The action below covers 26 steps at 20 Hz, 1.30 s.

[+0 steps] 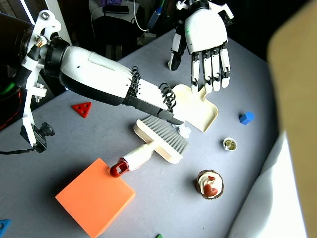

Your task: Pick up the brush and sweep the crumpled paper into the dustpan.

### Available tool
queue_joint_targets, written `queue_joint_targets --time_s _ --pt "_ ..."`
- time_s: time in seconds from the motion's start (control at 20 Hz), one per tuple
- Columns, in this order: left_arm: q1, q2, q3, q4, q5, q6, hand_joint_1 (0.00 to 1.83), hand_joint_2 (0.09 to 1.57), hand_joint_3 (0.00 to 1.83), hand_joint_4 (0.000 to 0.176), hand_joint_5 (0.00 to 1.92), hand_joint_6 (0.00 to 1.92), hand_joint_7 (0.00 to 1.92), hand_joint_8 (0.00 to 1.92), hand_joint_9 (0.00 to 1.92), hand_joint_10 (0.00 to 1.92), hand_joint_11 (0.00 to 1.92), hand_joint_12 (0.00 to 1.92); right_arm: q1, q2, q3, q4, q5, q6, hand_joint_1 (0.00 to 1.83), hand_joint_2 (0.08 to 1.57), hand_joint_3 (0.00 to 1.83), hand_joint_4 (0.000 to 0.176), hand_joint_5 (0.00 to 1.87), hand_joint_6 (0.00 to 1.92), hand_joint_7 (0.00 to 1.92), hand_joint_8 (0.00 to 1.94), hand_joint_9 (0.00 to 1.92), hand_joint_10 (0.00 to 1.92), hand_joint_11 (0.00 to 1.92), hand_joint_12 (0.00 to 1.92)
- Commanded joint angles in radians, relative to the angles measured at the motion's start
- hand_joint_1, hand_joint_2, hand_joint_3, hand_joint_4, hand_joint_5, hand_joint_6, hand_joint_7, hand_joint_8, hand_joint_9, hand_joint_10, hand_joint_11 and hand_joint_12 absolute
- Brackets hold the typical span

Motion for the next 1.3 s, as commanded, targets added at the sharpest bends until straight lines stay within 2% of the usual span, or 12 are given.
queue_joint_targets --time_s 0.0,0.15,0.35,0.4,0.55,0.65,0.75,0.9,0.95,1.0,1.2,1.25 --pt "-0.018 -0.002 0.004 -0.023 -0.083 0.049 0.0 0.81 0.01 0.0 0.11 0.0 0.16 0.01 0.17 0.01 0.1 0.05 0.017 0.012 -0.003 -0.042 -0.05 0.001 0.0 0.77 0.0 0.0 0.05 0.0 0.07 0.0 0.09 0.0 0.05 0.08" --pt "-0.031 -0.01 0.004 -0.176 -0.115 0.226 0.0 0.82 0.01 0.0 0.1 0.0 0.15 0.0 0.15 0.0 0.1 0.04 0.017 0.012 -0.004 -0.044 -0.05 0.001 0.0 0.78 0.0 0.0 0.08 0.01 0.1 0.01 0.11 0.01 0.08 0.08" --pt "-0.018 -0.01 0.006 -0.271 -0.144 0.327 0.02 0.81 0.0 0.0 0.11 0.0 0.15 0.0 0.15 0.0 0.11 0.05 0.017 0.012 -0.005 -0.046 -0.052 0.001 0.0 0.79 0.0 0.0 0.07 0.0 0.1 0.0 0.12 0.0 0.1 0.08" --pt "-0.007 -0.01 0.007 -0.282 -0.16 0.335 0.13 0.79 0.0 0.0 0.13 0.01 0.17 0.01 0.16 0.01 0.12 0.05 0.016 0.012 -0.005 -0.047 -0.052 0.001 0.0 0.81 0.0 0.0 0.12 0.0 0.15 0.0 0.16 0.01 0.14 0.07" --pt "0.035 -0.03 0.037 -0.308 -0.204 0.338 0.35 0.76 0.0 0.0 0.06 0.0 0.1 0.0 0.12 0.0 0.1 0.04 0.015 0.011 -0.007 -0.053 -0.053 0.001 0.0 0.79 0.0 0.0 0.09 0.0 0.1 0.0 0.12 0.0 0.12 0.05" --pt "0.046 -0.048 0.069 -0.302 -0.2 0.338 0.6 0.69 0.0 0.0 0.05 0.0 0.08 0.0 0.11 0.0 0.12 0.04 0.015 0.012 -0.008 -0.054 -0.053 0.001 0.0 0.81 0.0 0.0 0.09 0.0 0.1 0.0 0.11 0.0 0.1 0.04" --pt "0.05 -0.067 0.098 -0.3 -0.2 0.338 0.78 0.72 0.0 0.0 0.0 0.0 0.04 0.0 0.07 0.0 0.09 0.02 0.015 0.012 -0.008 -0.054 -0.054 0.001 0.0 0.82 0.01 0.0 0.09 0.0 0.1 0.0 0.11 0.0 0.11 0.04" --pt "0.087 -0.105 0.154 -0.217 -0.245 0.21 0.87 0.78 0.02 0.0 0.01 0.0 0.05 0.01 0.07 0.01 0.08 0.02 0.015 0.012 -0.01 -0.054 -0.054 0.001 0.0 0.83 0.01 0.0 0.05 0.0 0.08 0.0 0.09 0.0 0.09 0.03" --pt "0.095 -0.114 0.166 -0.217 -0.255 0.202 0.87 0.81 0.01 0.0 0.07 0.01 0.07 0.0 0.09 0.0 0.1 0.03 0.014 0.012 -0.01 -0.054 -0.054 0.001 0.0 0.83 0.01 0.0 0.04 0.0 0.07 0.0 0.09 0.0 0.08 0.03" --pt "0.097 -0.121 0.174 -0.217 -0.257 0.202 0.88 0.84 0.01 0.017 0.15 0.01 0.11 0.0 0.11 0.0 0.12 0.03 0.014 0.012 -0.01 -0.054 -0.054 0.001 0.0 0.82 0.0 0.0 0.04 0.0 0.07 0.0 0.08 0.0 0.07 0.02" --pt "0.123 -0.164 0.23 -0.241 -0.279 0.202 0.81 0.93 0.01 0.061 0.34 0.01 0.18 0.0 0.16 0.0 0.15 0.04 0.014 0.012 -0.012 -0.056 -0.054 0.001 0.0 0.82 0.0 0.0 0.06 0.01 0.09 0.01 0.1 0.01 0.08 0.02" --pt "0.132 -0.176 0.244 -0.254 -0.285 0.202 0.81 0.94 0.01 0.062 0.36 0.01 0.18 0.0 0.16 0.0 0.14 0.04 0.014 0.012 -0.012 -0.056 -0.054 0.001 0.0 0.83 0.0 0.0 0.05 0.0 0.08 0.0 0.09 0.0 0.07 0.02"
